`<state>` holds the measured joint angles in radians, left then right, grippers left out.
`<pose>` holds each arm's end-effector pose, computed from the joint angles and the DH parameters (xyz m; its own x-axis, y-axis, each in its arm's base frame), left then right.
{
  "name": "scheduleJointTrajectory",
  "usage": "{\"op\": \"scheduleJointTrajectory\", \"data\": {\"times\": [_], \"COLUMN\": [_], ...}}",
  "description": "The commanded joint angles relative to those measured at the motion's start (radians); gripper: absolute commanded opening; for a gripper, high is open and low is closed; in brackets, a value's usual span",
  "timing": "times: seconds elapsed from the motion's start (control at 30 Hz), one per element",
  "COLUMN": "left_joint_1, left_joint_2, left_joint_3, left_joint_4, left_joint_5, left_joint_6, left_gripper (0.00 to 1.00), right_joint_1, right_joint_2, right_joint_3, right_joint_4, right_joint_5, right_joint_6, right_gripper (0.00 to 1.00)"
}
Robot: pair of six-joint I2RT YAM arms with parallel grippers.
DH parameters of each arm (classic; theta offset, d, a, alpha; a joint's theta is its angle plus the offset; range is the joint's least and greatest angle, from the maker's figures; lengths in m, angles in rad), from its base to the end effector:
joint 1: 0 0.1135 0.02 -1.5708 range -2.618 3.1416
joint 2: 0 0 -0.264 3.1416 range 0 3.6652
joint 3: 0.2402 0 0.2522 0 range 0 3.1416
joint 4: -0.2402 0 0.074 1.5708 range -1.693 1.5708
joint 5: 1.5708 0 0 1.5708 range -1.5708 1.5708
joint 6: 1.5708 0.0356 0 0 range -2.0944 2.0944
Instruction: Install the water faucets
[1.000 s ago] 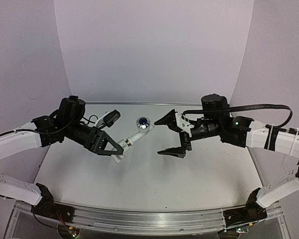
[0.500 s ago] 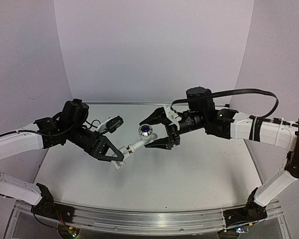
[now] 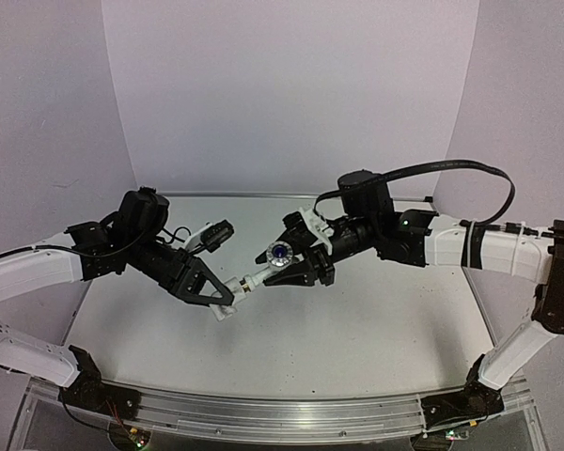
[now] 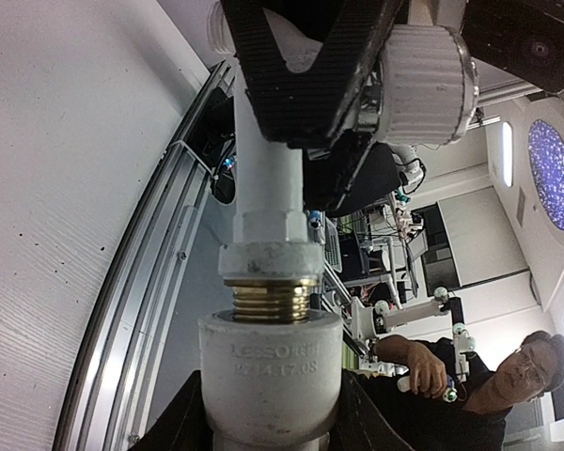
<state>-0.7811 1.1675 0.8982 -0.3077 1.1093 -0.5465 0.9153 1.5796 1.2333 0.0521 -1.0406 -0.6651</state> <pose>0.1507 -0.1943 0.3000 -0.7708 0.4384 -0.4622 0.5218 0.0184 -0.8529 0.1958 0.3050 0.3241 0.4189 0.0328 -0.9074 -0.8205 -0.4143 -0.3938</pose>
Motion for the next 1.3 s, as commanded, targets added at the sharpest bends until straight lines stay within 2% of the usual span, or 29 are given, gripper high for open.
{"op": "scheduleJointTrajectory", "data": {"times": [0.0,0.17,0.23,0.37,0.47,0.77,0.9,1.07,1.27], "left_joint_1": [-0.001,-0.001,-0.001,-0.001,-0.001,-0.003,-0.004,-0.02,-0.068], "left_joint_2": [0.0,0.006,0.014,0.04,0.059,0.125,0.153,0.145,0.114], "left_joint_3": [0.03,0.058,0.093,0.181,0.241,0.394,0.431,0.406,0.293], "left_joint_4": [0.042,0.027,-0.031,-0.151,-0.19,-0.182,-0.107,0.126,0.351], "left_joint_5": [0.033,0.004,-0.034,-0.183,-0.349,-0.777,-0.887,-0.929,-0.739], "left_joint_6": [0.027,0.053,0.11,0.235,0.309,0.579,0.725,0.962,1.533], "left_gripper": [0.0,0.0,0.0,0.0,0.0,0.0,0.0,0.0,0.0], "right_joint_1": [0.004,0.005,0.005,0.004,0.004,0.004,0.004,0.005,0.004], "right_joint_2": [0.013,0.007,-0.002,-0.034,-0.051,-0.117,-0.161,-0.22,-0.226], "right_joint_3": [0.038,0.028,0.017,-0.01,-0.019,-0.088,-0.113,-0.144,-0.131], "right_joint_4": [0.023,0.023,0.023,0.024,0.026,0.1,0.134,0.172,0.186], "right_joint_5": [-0.048,-0.05,-0.041,-0.025,-0.002,0.195,0.254,0.317,0.334], "right_joint_6": [0.051,0.114,0.141,0.186,0.237,0.467,0.583,0.696,0.814], "right_gripper": [0.31,0.05,0.0,0.0,0.0,0.0,0.0,0.0,0.0]}}
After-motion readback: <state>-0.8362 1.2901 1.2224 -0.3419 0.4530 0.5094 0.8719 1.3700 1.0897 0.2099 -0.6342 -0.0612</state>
